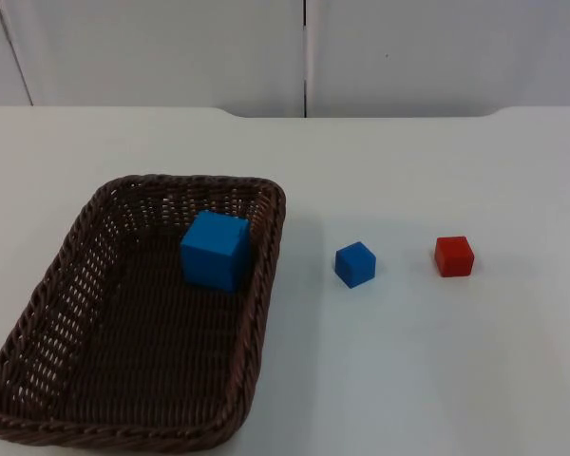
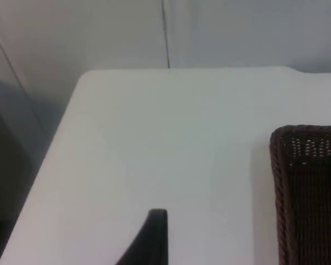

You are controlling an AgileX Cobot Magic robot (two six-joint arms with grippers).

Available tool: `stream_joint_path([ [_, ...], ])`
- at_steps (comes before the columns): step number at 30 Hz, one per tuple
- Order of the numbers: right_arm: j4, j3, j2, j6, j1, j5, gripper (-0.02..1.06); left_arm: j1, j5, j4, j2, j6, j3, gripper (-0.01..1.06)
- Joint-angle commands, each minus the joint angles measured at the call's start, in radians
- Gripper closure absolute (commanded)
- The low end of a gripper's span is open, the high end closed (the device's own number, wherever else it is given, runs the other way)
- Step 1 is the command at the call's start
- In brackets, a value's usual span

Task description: Pick up the basket with the left hand and place the largest block into the basket with the right hand.

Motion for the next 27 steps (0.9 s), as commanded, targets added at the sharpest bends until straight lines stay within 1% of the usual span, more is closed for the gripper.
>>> stream_joint_path([
  [1, -0.006, 0.004, -0.005, 0.000, -0.005, -0.013, 0.35, -0.001, 0.016, 0.015, -0.051, -0.018, 0.039, 0.13],
  [4, -0.006, 0.004, -0.005, 0.000, -0.005, -0.013, 0.35, -0.001, 0.036, 0.029, -0.135, -0.036, 0.125, 0.13],
  [5, -0.006, 0.004, -0.005, 0.000, -0.005, -0.013, 0.35, -0.001, 0.036, 0.029, -0.135, -0.036, 0.125, 0.13],
  [8, -0.006, 0.004, -0.005, 0.000, -0.005, -0.011, 0.35, -0.001, 0.061, 0.088, -0.202, -0.100, 0.176, 0.13],
  [9, -0.006, 0.004, -0.005, 0.000, -0.005, -0.011, 0.35, -0.001, 0.064, 0.094, -0.202, -0.105, 0.188, 0.13],
  [12, -0.006, 0.004, -0.005, -0.005, -0.005, -0.010, 0.35, -0.001, 0.076, 0.089, -0.202, -0.105, 0.205, 0.13],
  [18, -0.006, 0.004, -0.005, -0.005, -0.005, -0.006, 0.35, -0.001, 0.054, 0.071, -0.202, -0.102, 0.213, 0.13],
  [22, -0.006, 0.004, -0.015, -0.005, -0.005, -0.002, 0.35, -0.001, 0.050, 0.045, -0.202, -0.073, 0.223, 0.13],
  [27, -0.006, 0.043, -0.128, -0.005, -0.005, -0.002, 0.35, -0.001, 0.050, 0.016, -0.202, -0.036, 0.223, 0.13],
])
